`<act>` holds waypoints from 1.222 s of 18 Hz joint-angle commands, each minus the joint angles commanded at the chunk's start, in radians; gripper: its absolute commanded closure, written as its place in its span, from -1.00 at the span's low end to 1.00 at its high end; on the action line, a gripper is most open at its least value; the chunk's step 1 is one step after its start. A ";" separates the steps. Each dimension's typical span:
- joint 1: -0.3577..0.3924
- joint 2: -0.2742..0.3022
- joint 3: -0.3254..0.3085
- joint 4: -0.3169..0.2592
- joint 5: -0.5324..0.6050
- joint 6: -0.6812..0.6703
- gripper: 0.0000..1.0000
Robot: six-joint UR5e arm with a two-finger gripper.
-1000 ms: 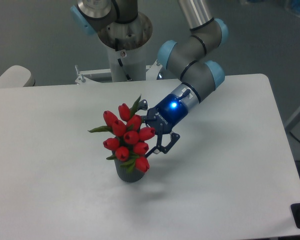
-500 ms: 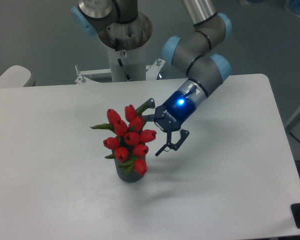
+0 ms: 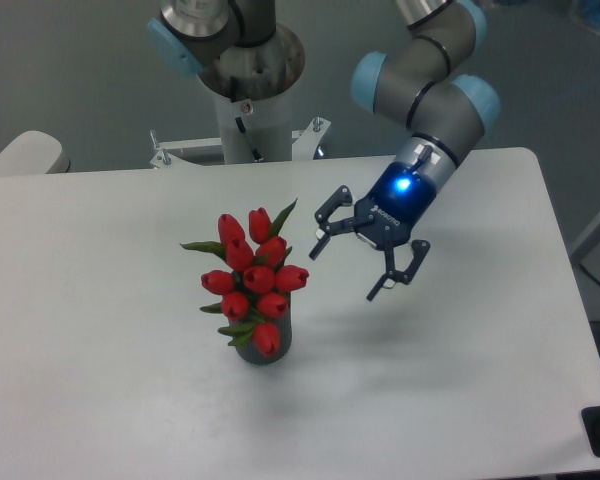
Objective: Insert the flowers into the vase
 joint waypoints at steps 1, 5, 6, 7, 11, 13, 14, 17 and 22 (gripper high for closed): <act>0.005 0.000 0.009 0.000 0.008 0.006 -1.00; 0.015 -0.002 0.118 -0.003 0.090 -0.008 -1.00; 0.017 -0.002 0.156 -0.005 0.130 -0.009 -1.00; 0.017 -0.003 0.191 -0.008 0.176 -0.012 -1.00; -0.001 -0.012 0.288 -0.024 0.414 -0.018 -1.00; -0.017 -0.017 0.337 -0.070 0.497 -0.041 -1.00; -0.017 -0.021 0.366 -0.093 0.535 -0.043 -1.00; -0.055 -0.046 0.431 -0.127 0.639 -0.043 -1.00; -0.104 -0.063 0.557 -0.238 0.963 -0.014 -1.00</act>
